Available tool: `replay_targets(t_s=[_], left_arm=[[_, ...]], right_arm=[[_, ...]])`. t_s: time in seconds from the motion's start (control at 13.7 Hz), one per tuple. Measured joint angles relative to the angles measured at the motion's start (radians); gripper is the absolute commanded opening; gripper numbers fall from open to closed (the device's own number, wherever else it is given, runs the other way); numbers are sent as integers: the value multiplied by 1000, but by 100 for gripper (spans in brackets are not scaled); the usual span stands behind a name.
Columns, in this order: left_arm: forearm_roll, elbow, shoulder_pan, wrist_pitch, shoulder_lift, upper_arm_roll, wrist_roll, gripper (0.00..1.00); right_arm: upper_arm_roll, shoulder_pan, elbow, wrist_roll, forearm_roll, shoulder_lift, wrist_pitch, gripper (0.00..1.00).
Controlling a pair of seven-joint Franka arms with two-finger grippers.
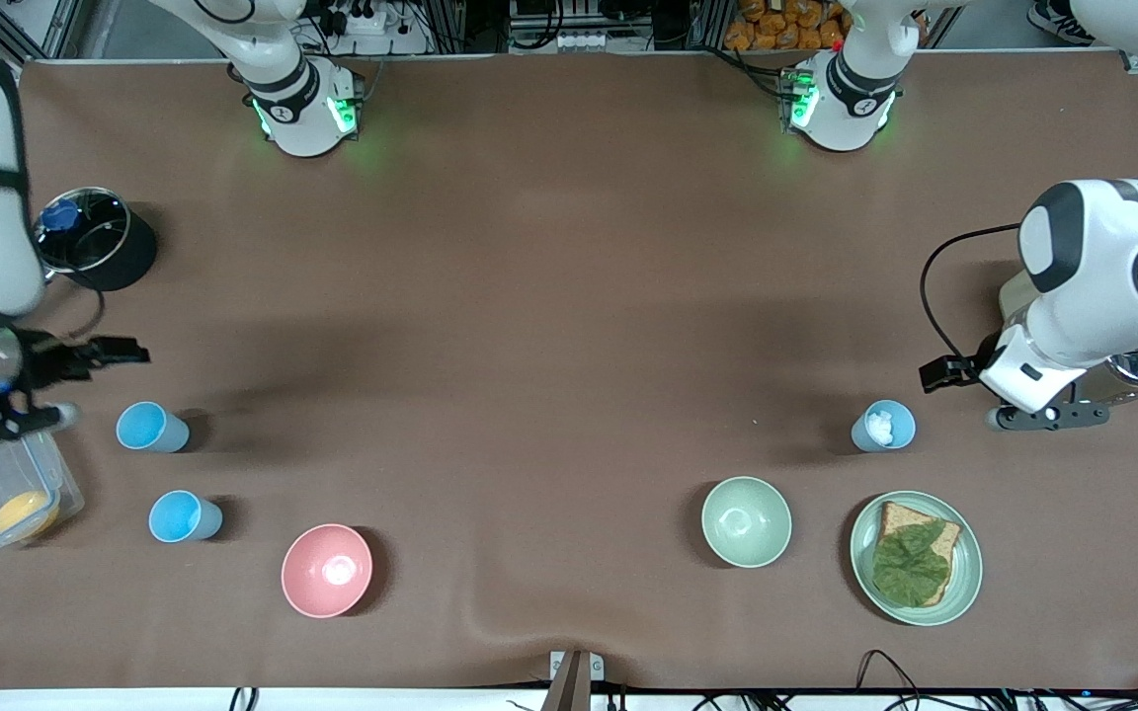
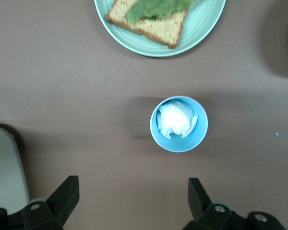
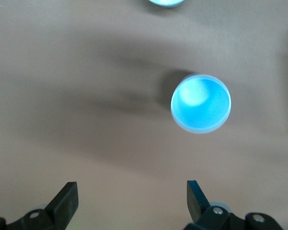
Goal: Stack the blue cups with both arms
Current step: 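Close the right gripper on the blue cup while the left gripper grasps the tissue cup, then lift and carry both cups toward the table middle with both grippers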
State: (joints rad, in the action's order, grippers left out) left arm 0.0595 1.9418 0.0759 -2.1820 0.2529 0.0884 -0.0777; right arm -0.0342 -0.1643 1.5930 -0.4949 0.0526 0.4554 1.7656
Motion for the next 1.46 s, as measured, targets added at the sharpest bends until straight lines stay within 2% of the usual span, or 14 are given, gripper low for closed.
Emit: replay_targets(t_s=[0.29, 0.59, 0.73, 0.8, 0.88, 0.95, 1.02, 1.1, 1.32, 1.39, 1.46], left_arm=[[0, 27, 22, -85, 51, -1, 0, 100], [0, 24, 25, -210, 132, 0, 0, 100], [0, 11, 23, -247, 170, 2, 0, 93], [0, 0, 21, -250, 184, 2, 0, 85], [0, -11, 19, -251, 193, 4, 0, 75], [0, -17, 18, -251, 200, 7, -1, 63], [0, -20, 17, -251, 205, 10, -2, 52], [0, -20, 16, -251, 210, 11, -3, 43], [-3, -21, 15, -251, 231, 11, -5, 6], [-8, -22, 15, -251, 236, 12, -5, 0], [-16, -23, 13, -251, 239, 13, -5, 0]], right_arm=[[2, 1, -1, -63, -35, 101, 163, 100], [1, -1, 12, -106, -37, 162, 227, 100], [1, -1, 54, -108, -37, 171, 293, 100], [0, -1, 70, -109, -37, 174, 315, 66], [0, -2, 79, -112, -37, 174, 324, 26], [0, -2, 80, -123, -37, 174, 325, 4], [0, -2, 80, -138, -37, 174, 330, 0], [-1, -3, 80, -158, -37, 174, 338, 0], [-3, -8, 80, -215, -37, 174, 342, 0], [-3, -9, 80, -228, -37, 174, 342, 0], [-3, -10, 80, -237, -37, 174, 343, 0]])
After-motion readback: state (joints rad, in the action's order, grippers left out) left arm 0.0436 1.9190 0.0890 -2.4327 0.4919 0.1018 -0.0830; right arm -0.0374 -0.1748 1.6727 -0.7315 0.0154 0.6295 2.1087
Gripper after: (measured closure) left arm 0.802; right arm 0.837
